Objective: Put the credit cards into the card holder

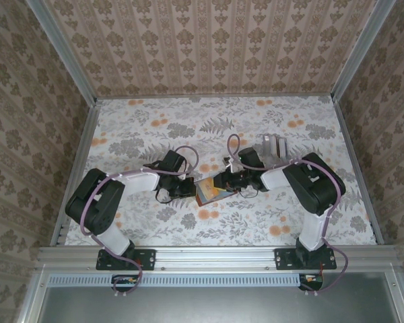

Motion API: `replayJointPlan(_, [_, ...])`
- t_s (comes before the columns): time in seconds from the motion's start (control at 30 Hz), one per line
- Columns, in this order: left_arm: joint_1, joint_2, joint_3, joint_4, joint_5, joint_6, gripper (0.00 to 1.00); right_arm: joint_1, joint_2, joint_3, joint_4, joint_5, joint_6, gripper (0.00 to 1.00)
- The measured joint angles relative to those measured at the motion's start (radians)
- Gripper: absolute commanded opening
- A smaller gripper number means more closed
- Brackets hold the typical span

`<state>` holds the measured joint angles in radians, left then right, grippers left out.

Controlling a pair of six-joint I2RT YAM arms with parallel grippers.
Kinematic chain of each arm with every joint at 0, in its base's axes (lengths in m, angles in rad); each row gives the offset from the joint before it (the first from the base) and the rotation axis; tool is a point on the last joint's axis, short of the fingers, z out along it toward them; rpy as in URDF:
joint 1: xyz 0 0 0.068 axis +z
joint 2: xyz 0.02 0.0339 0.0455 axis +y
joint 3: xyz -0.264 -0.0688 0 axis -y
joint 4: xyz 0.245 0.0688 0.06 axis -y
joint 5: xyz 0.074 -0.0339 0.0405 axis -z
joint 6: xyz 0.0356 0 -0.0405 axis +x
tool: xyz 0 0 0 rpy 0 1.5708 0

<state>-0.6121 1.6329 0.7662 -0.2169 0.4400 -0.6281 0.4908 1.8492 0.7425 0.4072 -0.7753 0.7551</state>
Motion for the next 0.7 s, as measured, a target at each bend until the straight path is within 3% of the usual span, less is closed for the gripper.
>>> replayJointPlan(0.23, [0.003, 0.000, -0.001, 0.003, 0.003, 0.000, 0.06, 0.011, -0.064, 0.047, -0.219, 0.119, -0.112, 0.31])
replayJointPlan(0.4, [0.005, 0.000, -0.006, 0.011, 0.008, 0.000, 0.06, 0.013, -0.076, 0.065, -0.315, 0.154, -0.165, 0.12])
replayJointPlan(0.57, [0.005, -0.001, -0.012, 0.023, 0.012, 0.000, 0.06, 0.044, -0.069, 0.074, -0.338, 0.155, -0.175, 0.04])
replayJointPlan(0.7, [0.005, -0.002, -0.013, 0.026, 0.014, 0.000, 0.06, 0.090, -0.049, 0.101, -0.340, 0.156, -0.172, 0.05])
